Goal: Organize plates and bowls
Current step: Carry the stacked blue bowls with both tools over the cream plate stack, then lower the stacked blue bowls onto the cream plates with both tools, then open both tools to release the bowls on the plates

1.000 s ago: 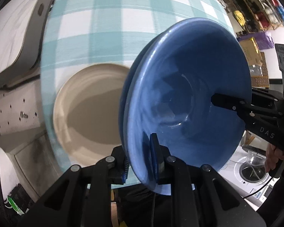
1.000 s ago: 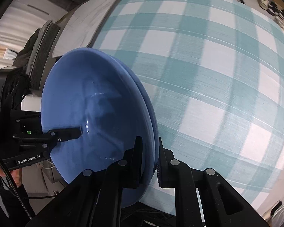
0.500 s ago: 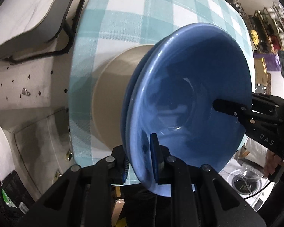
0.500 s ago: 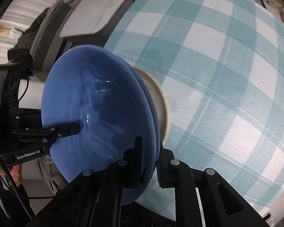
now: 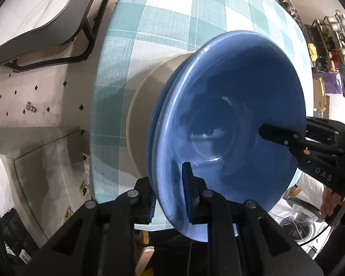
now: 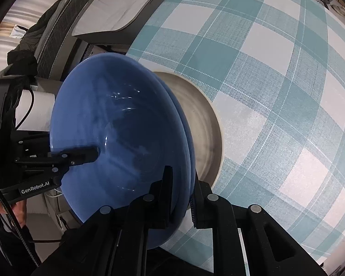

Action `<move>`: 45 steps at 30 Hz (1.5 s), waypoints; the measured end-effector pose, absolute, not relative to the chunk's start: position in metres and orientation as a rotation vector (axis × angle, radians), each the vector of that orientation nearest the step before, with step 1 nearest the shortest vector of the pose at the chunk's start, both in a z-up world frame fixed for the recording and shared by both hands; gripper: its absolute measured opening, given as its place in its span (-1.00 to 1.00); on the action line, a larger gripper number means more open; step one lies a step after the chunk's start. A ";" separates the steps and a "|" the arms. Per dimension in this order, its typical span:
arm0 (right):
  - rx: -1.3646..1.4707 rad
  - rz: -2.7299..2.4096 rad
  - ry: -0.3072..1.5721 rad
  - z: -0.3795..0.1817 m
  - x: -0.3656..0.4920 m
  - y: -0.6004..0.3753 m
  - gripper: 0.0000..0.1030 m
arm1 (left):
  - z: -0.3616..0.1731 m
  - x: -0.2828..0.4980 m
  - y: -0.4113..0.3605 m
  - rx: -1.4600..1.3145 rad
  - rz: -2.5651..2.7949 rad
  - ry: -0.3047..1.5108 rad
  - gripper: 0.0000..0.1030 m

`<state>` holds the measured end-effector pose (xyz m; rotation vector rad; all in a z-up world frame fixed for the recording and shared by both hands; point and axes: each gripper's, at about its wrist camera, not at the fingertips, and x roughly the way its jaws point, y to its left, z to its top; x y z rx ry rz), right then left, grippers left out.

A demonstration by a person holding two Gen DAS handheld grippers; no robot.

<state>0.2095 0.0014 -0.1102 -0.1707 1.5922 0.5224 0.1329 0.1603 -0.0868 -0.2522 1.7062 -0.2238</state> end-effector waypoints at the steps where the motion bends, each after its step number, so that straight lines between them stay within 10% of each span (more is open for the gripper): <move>1: -0.167 0.520 1.592 -0.111 0.209 0.000 -0.76 | -0.085 0.132 0.159 -0.246 -0.224 1.702 -0.67; 8: -0.165 0.509 1.580 -0.109 0.207 -0.001 -0.72 | -0.083 0.132 0.160 -0.234 -0.202 1.688 -0.51; 11: -0.174 0.504 1.571 -0.108 0.207 -0.003 -0.71 | -0.080 0.132 0.162 -0.247 -0.215 1.671 -0.11; 20: -0.171 0.529 1.481 -0.086 0.208 0.000 -0.39 | -0.065 0.130 0.165 -0.214 -0.198 1.607 -0.06; 28: -0.279 0.530 1.326 -0.057 0.198 0.006 0.32 | -0.054 0.131 0.167 -0.159 -0.139 1.571 -0.05; 38: -0.167 0.555 1.078 -0.004 0.175 -0.028 0.33 | -0.004 0.107 0.180 -0.168 -0.055 1.285 -0.03; 45: -0.147 0.512 0.768 0.026 0.106 -0.064 0.71 | 0.048 0.053 0.153 -0.193 -0.023 0.926 0.78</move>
